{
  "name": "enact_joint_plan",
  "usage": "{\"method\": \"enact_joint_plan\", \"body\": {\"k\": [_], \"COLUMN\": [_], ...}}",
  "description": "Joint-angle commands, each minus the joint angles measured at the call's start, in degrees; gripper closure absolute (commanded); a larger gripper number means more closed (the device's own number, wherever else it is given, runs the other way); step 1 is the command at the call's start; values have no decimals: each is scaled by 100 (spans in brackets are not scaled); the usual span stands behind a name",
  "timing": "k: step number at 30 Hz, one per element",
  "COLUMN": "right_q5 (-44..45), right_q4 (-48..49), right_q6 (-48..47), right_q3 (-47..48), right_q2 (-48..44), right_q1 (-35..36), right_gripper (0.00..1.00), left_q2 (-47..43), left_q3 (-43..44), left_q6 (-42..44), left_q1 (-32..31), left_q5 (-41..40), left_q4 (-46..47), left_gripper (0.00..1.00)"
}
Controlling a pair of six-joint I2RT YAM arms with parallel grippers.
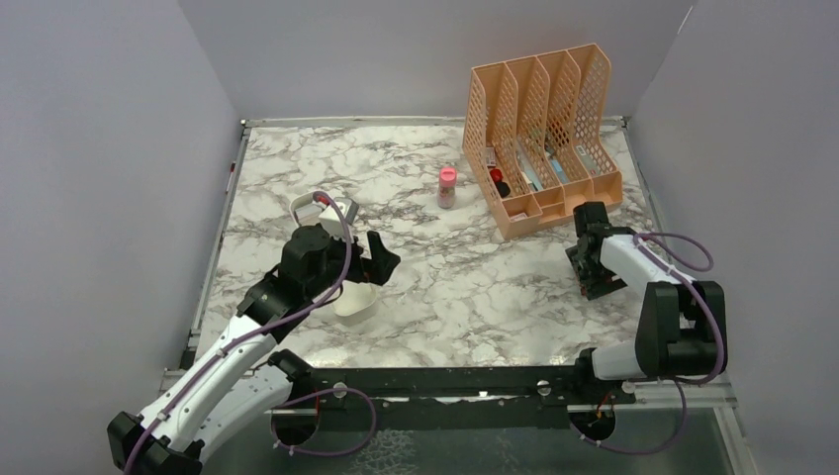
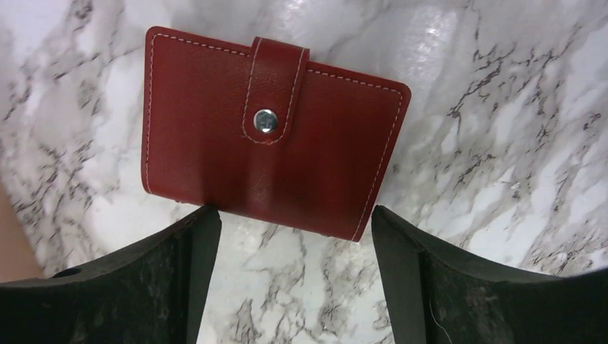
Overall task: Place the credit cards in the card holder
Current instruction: Move the card holder to the center of the board.
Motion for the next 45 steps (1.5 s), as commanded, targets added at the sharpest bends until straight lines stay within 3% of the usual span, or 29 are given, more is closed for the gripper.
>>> {"method": "enact_joint_plan", "body": {"k": [1, 5, 8, 10, 14, 20, 24, 32, 45], "right_q5": [627, 551, 469, 453, 536, 507, 391, 422, -1320], "right_q4": [-353, -62, 69, 71, -6, -69, 53, -219, 99], "right_q6": [666, 597, 470, 447, 467, 311, 186, -61, -1835], "right_q3": [120, -12, -56, -84, -108, -117, -187, 120, -62], "right_q2": [273, 325, 299, 248, 42, -282, -547, -1024, -1723], "right_q1": [-71, -91, -92, -91, -91, -91, -91, -91, 121], "right_gripper": [16, 14, 19, 27, 55, 84, 97, 99, 99], "left_q2": [-197, -218, -225, -261, -377, -517, -541, -623, -671], "left_q3": [-138, -134, -135, -150, -229, -309, -347, -416, -504], "left_q6": [199, 242, 316, 342, 339, 320, 338, 730, 831], "left_q1": [34, 35, 34, 36, 36, 35, 28, 36, 36], "left_q5": [10, 22, -11, 10, 11, 18, 37, 413, 350], "left_q4": [224, 239, 236, 254, 328, 385, 396, 389, 447], "left_gripper": [1, 1, 1, 1, 1, 1, 1, 1, 1]}}
